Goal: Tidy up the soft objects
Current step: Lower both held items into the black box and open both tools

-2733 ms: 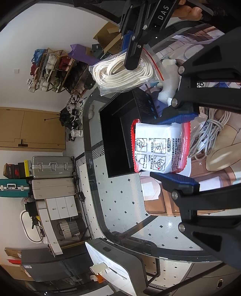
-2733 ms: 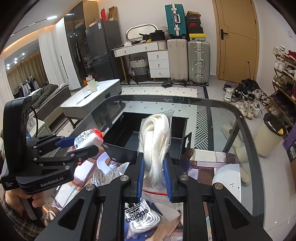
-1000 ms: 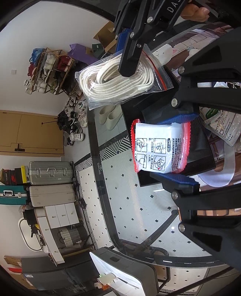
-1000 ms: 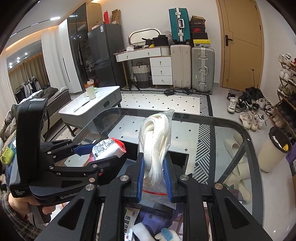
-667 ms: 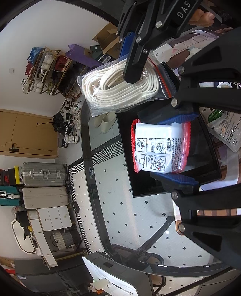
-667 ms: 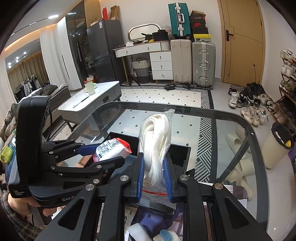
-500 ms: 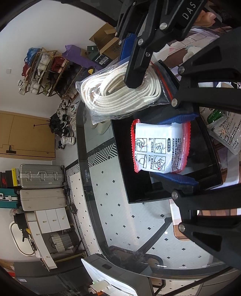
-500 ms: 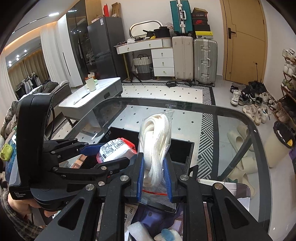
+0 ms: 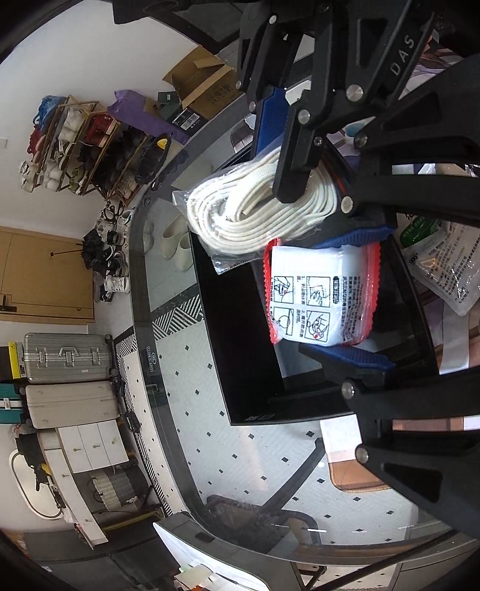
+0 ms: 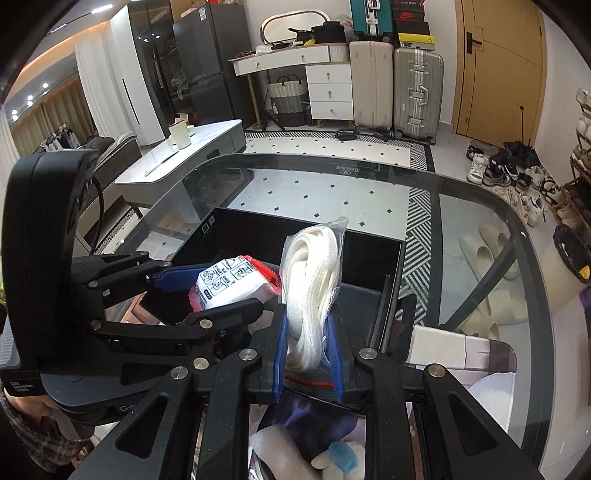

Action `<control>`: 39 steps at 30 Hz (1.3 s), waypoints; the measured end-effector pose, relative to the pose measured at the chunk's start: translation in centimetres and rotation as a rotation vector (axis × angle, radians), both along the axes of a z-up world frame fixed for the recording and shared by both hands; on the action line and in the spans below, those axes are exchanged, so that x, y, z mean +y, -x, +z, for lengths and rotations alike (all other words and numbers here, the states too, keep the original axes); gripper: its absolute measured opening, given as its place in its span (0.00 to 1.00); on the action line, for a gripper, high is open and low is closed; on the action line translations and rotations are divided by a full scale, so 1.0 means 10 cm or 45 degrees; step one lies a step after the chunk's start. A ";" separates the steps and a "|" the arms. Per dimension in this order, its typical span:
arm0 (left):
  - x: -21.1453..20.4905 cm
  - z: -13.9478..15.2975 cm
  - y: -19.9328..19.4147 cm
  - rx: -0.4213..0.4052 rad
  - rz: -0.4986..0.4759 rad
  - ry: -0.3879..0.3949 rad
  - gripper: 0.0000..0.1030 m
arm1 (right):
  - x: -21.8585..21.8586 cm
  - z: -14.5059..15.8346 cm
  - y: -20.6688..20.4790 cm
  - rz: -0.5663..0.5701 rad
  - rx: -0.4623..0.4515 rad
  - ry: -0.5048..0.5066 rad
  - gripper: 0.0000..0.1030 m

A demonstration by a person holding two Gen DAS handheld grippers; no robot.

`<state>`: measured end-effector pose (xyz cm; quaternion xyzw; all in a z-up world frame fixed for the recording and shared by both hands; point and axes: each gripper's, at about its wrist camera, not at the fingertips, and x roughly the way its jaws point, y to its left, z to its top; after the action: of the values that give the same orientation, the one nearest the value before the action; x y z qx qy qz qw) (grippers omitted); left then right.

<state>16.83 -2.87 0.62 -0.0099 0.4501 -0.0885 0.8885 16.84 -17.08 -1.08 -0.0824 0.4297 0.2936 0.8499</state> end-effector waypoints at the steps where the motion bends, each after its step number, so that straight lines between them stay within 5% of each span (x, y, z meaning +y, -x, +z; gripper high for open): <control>1: 0.00 0.00 0.00 0.003 -0.003 0.001 0.44 | 0.00 -0.03 0.00 0.001 0.012 0.007 0.19; 39: -0.11 0.03 0.54 0.007 -0.052 -0.005 0.45 | -0.12 -0.08 0.44 0.043 0.091 0.058 0.20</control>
<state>11.42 -4.02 0.95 0.0007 0.4527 -0.1055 0.8854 12.47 -18.31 -1.90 -0.0985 0.4647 0.3009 0.8269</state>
